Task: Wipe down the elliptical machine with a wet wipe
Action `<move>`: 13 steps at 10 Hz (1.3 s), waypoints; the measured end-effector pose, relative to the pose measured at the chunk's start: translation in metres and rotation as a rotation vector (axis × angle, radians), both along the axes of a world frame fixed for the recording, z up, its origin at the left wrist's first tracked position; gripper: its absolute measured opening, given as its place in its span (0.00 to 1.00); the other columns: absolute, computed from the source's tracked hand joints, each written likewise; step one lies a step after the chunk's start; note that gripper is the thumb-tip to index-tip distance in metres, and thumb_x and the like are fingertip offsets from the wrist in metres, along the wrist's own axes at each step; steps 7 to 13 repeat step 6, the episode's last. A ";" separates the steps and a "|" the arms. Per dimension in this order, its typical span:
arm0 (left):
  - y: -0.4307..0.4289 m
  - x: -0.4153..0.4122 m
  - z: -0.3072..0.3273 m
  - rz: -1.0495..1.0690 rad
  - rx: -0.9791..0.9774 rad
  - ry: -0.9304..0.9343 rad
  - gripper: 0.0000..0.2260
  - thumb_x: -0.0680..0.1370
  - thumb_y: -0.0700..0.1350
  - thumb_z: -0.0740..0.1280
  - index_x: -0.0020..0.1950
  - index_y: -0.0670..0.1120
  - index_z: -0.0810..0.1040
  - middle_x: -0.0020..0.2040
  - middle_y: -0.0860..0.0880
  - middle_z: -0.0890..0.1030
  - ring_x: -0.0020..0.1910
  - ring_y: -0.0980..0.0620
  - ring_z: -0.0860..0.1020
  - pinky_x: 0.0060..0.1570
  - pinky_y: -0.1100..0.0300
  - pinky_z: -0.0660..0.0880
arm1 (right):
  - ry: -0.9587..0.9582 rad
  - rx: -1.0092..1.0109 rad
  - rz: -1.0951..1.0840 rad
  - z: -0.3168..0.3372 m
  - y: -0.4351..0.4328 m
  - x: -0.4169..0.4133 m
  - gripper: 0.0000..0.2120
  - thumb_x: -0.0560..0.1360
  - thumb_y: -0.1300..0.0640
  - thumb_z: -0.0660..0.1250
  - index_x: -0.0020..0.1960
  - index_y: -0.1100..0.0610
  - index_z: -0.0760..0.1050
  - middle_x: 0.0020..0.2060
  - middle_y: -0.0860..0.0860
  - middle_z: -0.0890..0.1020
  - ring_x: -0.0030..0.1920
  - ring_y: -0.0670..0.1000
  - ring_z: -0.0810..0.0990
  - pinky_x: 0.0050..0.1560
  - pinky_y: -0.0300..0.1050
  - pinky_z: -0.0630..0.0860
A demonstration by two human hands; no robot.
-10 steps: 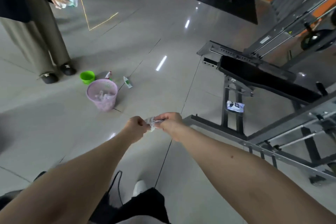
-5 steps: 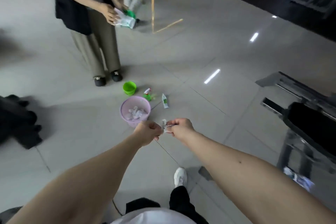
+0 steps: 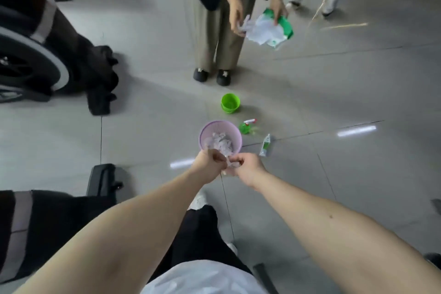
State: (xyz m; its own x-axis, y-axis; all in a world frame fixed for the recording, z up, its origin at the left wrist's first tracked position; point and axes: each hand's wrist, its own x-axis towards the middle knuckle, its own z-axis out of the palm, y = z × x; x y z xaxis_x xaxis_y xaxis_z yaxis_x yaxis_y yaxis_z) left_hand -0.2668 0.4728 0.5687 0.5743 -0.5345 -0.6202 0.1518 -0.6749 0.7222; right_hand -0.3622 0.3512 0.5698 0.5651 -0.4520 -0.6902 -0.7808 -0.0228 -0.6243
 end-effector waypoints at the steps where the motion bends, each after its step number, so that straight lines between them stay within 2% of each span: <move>1: -0.023 0.036 -0.056 0.061 0.097 0.013 0.07 0.75 0.42 0.74 0.39 0.49 0.78 0.39 0.49 0.81 0.39 0.48 0.78 0.45 0.55 0.78 | 0.080 -0.103 0.026 -0.051 -0.024 0.043 0.11 0.72 0.60 0.79 0.52 0.54 0.82 0.48 0.49 0.83 0.48 0.50 0.80 0.48 0.38 0.76; 2: -0.045 0.066 -0.123 0.124 0.147 0.043 0.04 0.74 0.42 0.73 0.41 0.47 0.79 0.41 0.48 0.82 0.39 0.47 0.79 0.44 0.54 0.78 | 0.144 -0.173 0.066 -0.118 -0.045 0.081 0.03 0.77 0.58 0.72 0.49 0.52 0.83 0.49 0.50 0.85 0.51 0.53 0.82 0.51 0.41 0.77; 3: -0.067 0.083 -0.190 0.159 0.188 0.077 0.05 0.75 0.40 0.71 0.42 0.49 0.79 0.47 0.45 0.84 0.44 0.44 0.82 0.45 0.56 0.79 | 0.183 -0.179 0.073 -0.178 -0.065 0.105 0.06 0.73 0.55 0.77 0.45 0.54 0.81 0.41 0.49 0.82 0.43 0.53 0.80 0.42 0.41 0.73; 4: -0.090 0.092 -0.269 0.213 0.214 0.146 0.09 0.79 0.37 0.65 0.54 0.48 0.82 0.54 0.44 0.84 0.50 0.43 0.83 0.50 0.55 0.80 | 0.243 -0.148 0.077 -0.250 -0.087 0.123 0.08 0.71 0.57 0.78 0.45 0.56 0.80 0.39 0.51 0.82 0.39 0.52 0.78 0.35 0.42 0.70; 5: -0.108 0.096 -0.335 0.193 0.262 0.226 0.21 0.81 0.36 0.58 0.72 0.47 0.74 0.64 0.44 0.79 0.60 0.41 0.81 0.58 0.54 0.79 | 0.236 -0.194 0.048 -0.315 -0.109 0.135 0.06 0.73 0.61 0.72 0.46 0.51 0.80 0.44 0.51 0.84 0.47 0.54 0.82 0.43 0.39 0.73; 6: -0.115 0.097 -0.368 0.283 0.284 0.231 0.23 0.79 0.36 0.60 0.75 0.45 0.71 0.66 0.43 0.79 0.62 0.41 0.80 0.63 0.49 0.78 | 0.272 -0.164 0.041 -0.356 -0.122 0.133 0.17 0.75 0.65 0.69 0.60 0.51 0.81 0.50 0.48 0.80 0.50 0.52 0.80 0.52 0.39 0.74; 13: -0.115 0.097 -0.368 0.283 0.284 0.231 0.23 0.79 0.36 0.60 0.75 0.45 0.71 0.66 0.43 0.79 0.62 0.41 0.80 0.63 0.49 0.78 | 0.272 -0.164 0.041 -0.356 -0.122 0.133 0.17 0.75 0.65 0.69 0.60 0.51 0.81 0.50 0.48 0.80 0.50 0.52 0.80 0.52 0.39 0.74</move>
